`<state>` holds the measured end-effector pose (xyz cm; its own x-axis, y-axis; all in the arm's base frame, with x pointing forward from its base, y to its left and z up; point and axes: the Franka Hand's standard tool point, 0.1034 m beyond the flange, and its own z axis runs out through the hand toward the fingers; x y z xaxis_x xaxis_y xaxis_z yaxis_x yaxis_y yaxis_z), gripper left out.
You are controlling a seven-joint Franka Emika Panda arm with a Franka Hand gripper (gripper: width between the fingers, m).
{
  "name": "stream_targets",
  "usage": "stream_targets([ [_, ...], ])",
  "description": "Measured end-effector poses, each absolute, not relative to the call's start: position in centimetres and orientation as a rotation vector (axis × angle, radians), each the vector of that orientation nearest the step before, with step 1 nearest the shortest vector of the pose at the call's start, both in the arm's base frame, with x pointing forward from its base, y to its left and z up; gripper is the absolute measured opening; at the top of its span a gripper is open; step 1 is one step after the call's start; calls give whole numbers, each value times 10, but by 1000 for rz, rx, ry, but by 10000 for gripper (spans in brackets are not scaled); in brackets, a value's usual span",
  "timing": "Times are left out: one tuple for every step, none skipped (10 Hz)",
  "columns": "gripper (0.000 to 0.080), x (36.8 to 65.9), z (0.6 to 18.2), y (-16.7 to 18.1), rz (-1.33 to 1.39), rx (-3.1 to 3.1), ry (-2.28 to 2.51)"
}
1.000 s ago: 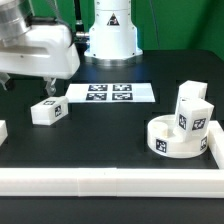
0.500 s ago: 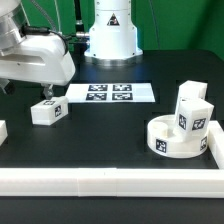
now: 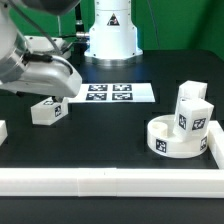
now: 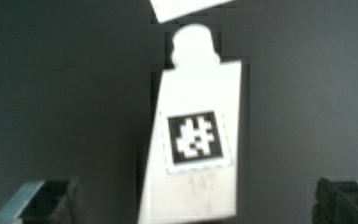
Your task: Assemble stool
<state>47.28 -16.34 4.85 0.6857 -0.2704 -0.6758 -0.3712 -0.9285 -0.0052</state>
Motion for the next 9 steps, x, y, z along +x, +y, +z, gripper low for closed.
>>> stream_targets([
  [649,473,45,-167,1168,-2701,526],
  [649,477,41,-170,1194,-2693,523],
  [649,468,40,-168,1277,-2640,529],
  [649,465,32,-169,1341,-2608,538],
  [649,466,26,-167,1343,-2616,531],
  [649,467,24,-166,1330,-2630,527],
  [649,468,20,-164,1322,-2639,524],
  [649,468,18,-163,1318,-2641,520],
  [649,469,15,-162,1305,-2651,516],
])
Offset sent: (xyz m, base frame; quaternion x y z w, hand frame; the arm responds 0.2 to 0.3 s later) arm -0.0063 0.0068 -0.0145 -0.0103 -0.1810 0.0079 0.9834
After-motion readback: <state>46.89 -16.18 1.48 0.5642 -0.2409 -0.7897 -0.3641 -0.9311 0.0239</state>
